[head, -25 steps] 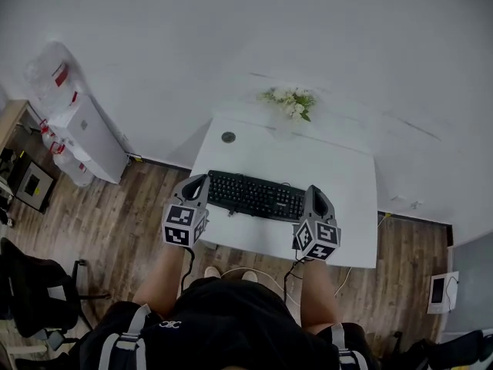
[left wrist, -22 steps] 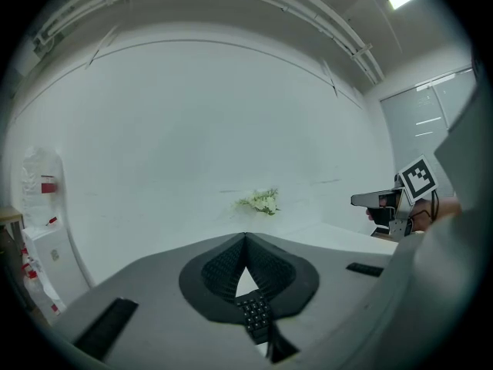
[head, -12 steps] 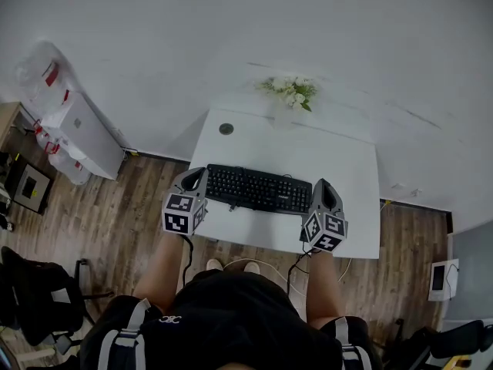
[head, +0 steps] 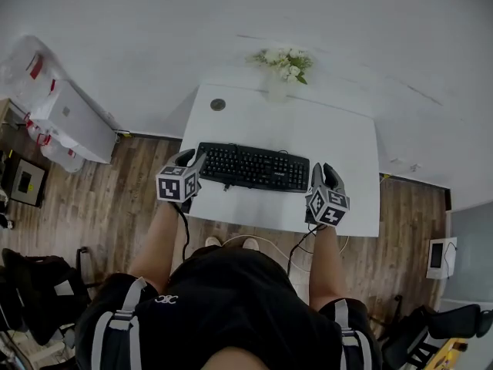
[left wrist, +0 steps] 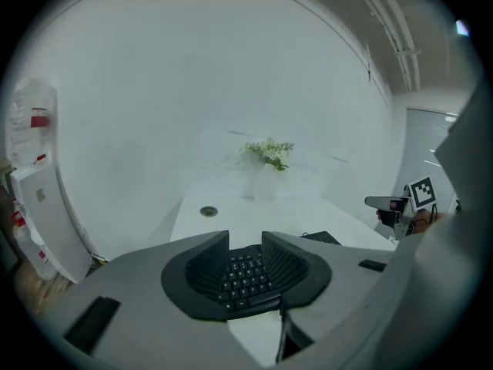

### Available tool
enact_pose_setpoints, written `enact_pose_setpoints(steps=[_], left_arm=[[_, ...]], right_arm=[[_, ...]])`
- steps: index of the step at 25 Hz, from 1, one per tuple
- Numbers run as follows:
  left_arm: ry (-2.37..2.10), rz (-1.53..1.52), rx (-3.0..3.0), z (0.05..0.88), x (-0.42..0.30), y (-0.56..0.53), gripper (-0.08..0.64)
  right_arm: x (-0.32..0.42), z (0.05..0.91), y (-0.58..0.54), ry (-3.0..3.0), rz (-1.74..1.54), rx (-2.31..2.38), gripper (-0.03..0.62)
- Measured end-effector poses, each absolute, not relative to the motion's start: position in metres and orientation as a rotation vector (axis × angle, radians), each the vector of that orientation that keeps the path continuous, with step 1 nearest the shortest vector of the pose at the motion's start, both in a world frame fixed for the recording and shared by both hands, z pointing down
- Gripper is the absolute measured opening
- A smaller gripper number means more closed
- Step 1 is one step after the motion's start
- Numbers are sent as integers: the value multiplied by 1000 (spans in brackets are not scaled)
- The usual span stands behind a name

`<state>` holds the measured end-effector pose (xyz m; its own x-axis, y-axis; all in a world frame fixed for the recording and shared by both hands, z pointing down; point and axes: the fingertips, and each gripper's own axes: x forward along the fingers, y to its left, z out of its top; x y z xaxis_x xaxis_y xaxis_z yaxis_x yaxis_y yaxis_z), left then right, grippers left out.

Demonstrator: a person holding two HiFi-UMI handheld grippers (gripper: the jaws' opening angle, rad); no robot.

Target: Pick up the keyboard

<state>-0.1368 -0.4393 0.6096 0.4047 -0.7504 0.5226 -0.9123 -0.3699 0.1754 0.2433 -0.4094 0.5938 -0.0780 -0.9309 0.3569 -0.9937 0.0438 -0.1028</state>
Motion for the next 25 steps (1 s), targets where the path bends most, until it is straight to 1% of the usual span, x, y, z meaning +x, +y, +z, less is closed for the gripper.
enact_pose_setpoints(steps=[14, 23, 25], left_arm=[[-1329, 643, 1998, 710, -176, -473, 150], [-1236, 625, 1897, 756, -178, -493, 158], [-1212, 618, 1881, 763, -176, -495, 162]], right_arm=[[259, 682, -438, -2012, 720, 1894, 109], [261, 734, -451, -1930, 886, 1809, 109], [260, 744, -452, -1912, 920, 1792, 130]])
